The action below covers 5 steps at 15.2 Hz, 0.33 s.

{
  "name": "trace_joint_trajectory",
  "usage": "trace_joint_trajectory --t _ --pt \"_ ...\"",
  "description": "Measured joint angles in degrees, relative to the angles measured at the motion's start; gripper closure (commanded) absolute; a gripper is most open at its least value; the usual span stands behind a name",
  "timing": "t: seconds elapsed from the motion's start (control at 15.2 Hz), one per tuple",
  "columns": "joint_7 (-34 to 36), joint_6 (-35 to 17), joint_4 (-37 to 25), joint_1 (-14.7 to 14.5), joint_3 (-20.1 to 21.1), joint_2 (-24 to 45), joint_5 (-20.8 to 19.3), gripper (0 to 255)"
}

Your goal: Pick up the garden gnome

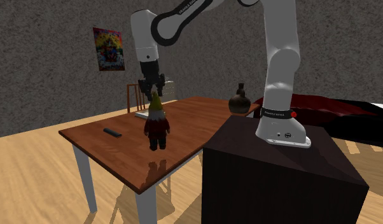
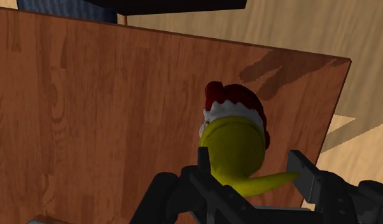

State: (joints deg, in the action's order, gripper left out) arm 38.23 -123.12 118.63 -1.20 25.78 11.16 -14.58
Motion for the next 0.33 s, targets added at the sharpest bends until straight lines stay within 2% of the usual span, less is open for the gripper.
trace_joint_trajectory --t 0.33 --pt "-1.3 3.04 -1.47 0.26 0.3 -1.94 1.42 255"
